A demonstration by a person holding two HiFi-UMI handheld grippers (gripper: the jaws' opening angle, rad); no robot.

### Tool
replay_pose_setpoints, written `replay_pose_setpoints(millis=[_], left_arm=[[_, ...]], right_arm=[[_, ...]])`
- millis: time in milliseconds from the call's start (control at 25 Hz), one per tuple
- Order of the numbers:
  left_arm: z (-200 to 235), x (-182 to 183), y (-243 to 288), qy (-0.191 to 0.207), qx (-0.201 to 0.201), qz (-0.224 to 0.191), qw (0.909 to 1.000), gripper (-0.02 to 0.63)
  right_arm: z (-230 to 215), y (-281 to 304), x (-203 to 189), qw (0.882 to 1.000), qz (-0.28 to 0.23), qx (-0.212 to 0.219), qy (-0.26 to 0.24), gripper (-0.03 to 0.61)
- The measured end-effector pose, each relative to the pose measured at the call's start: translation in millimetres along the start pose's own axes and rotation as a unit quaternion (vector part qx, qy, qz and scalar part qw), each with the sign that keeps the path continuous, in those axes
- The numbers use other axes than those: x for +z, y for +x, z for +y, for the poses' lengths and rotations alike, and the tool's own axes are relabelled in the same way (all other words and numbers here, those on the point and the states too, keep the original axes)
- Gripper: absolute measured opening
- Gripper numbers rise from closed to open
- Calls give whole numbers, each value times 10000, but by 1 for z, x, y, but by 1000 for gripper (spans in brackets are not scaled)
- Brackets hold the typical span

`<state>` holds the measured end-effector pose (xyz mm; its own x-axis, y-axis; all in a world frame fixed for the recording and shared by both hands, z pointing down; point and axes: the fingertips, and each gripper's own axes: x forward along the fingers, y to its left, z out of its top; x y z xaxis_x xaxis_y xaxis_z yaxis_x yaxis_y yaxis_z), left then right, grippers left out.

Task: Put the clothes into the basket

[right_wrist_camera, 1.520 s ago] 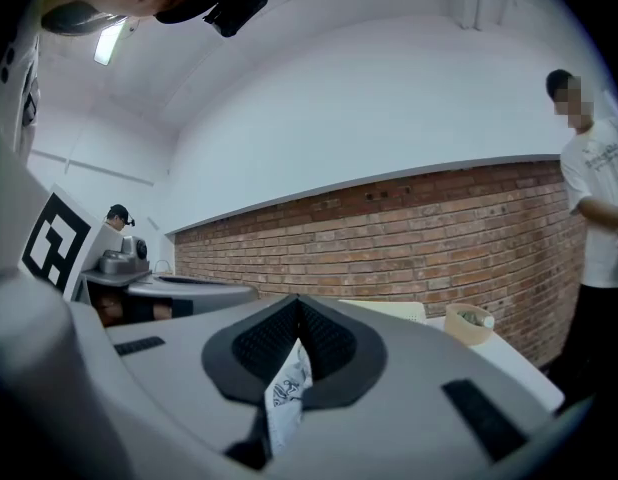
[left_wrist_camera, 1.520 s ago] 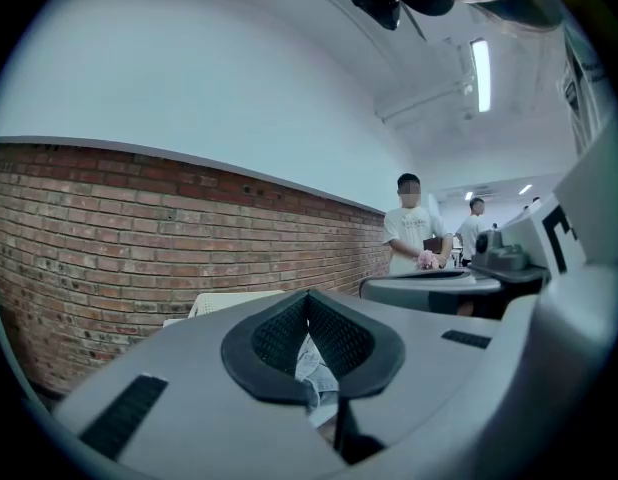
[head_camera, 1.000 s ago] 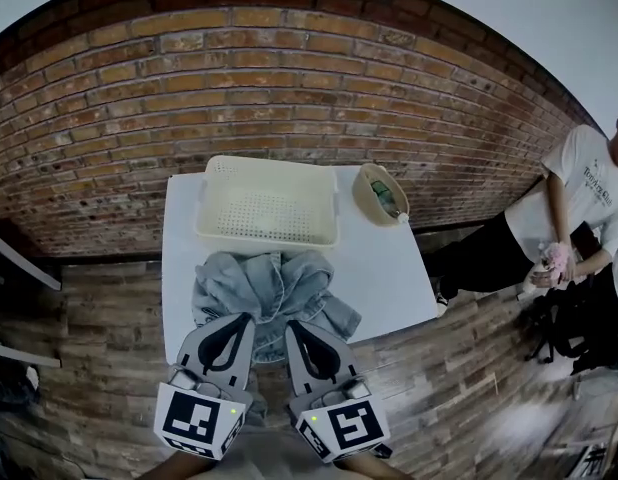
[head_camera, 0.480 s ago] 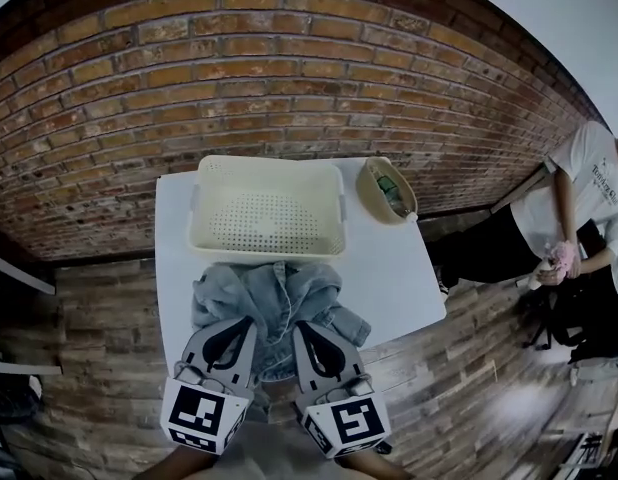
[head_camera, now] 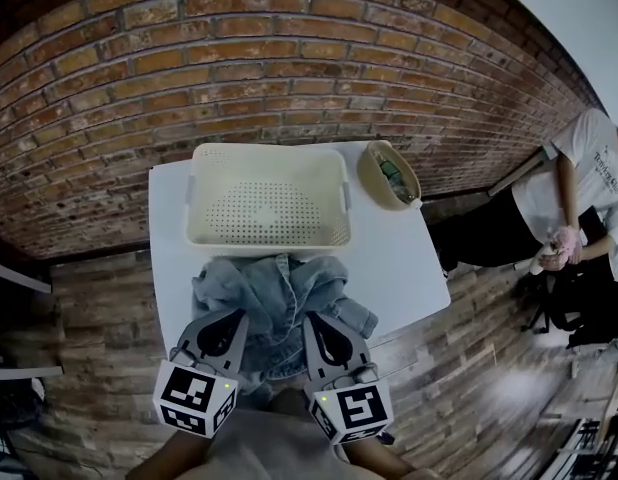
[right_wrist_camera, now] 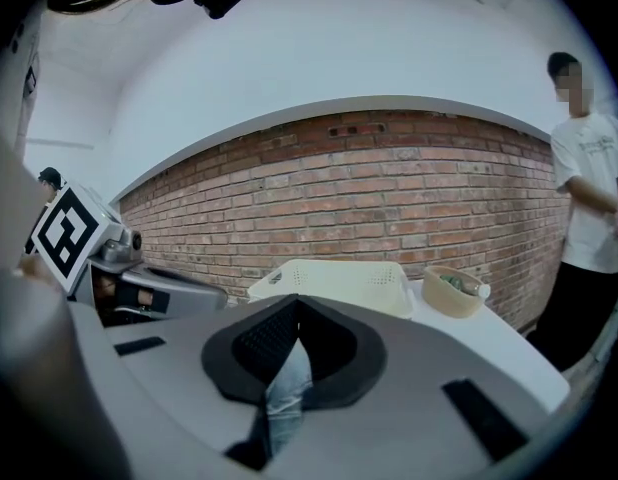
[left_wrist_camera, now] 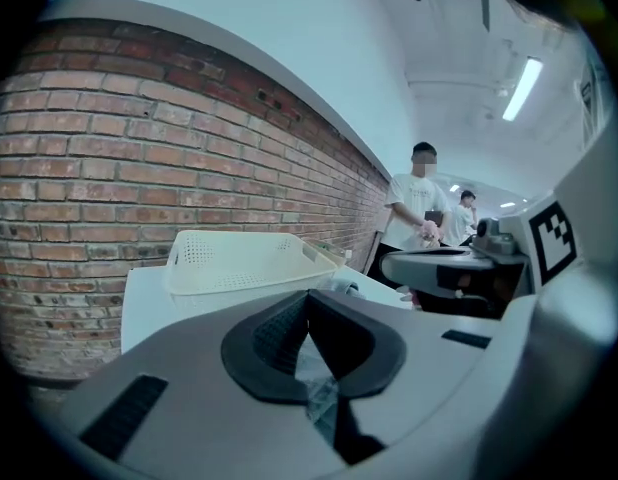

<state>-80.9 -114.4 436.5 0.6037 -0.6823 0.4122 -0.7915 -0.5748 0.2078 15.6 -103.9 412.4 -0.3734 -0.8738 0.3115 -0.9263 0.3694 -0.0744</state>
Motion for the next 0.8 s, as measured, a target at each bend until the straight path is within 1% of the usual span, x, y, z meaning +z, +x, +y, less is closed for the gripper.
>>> replay_pose_setpoints(millis=[160,320,400,520,600,640,720,800], left_arm=[[9,-14,1,-182,5,111,9998,9],[16,-30,3,-301,23,318,9990,20],[21,-35,1,-337,83,400,9986,73],[30,-44,1,-470,193,513,9974,105],[37,-48,0,-539,286,575,9965,144],[40,-51,0,-543,326,620,9961,171],[43,-57,-1,-551,367,728,9951,230],[46,-62,-1,-586,373,830,9941,287]], right_arm=[[-5,0,-11,9997,85,-140,-190,6],[-14,-2,-26,9994,225,-185,-159,8],[-18,-3,-30,9994,257,-171,-143,8],[-23,-3,-34,9994,291,-109,-177,11],[-28,-2,-38,9993,330,-87,-150,14],[-30,-2,-41,9992,370,-71,-96,26],[-35,-2,-49,9988,481,-30,55,96],[-41,-1,-55,9981,586,7,204,117]])
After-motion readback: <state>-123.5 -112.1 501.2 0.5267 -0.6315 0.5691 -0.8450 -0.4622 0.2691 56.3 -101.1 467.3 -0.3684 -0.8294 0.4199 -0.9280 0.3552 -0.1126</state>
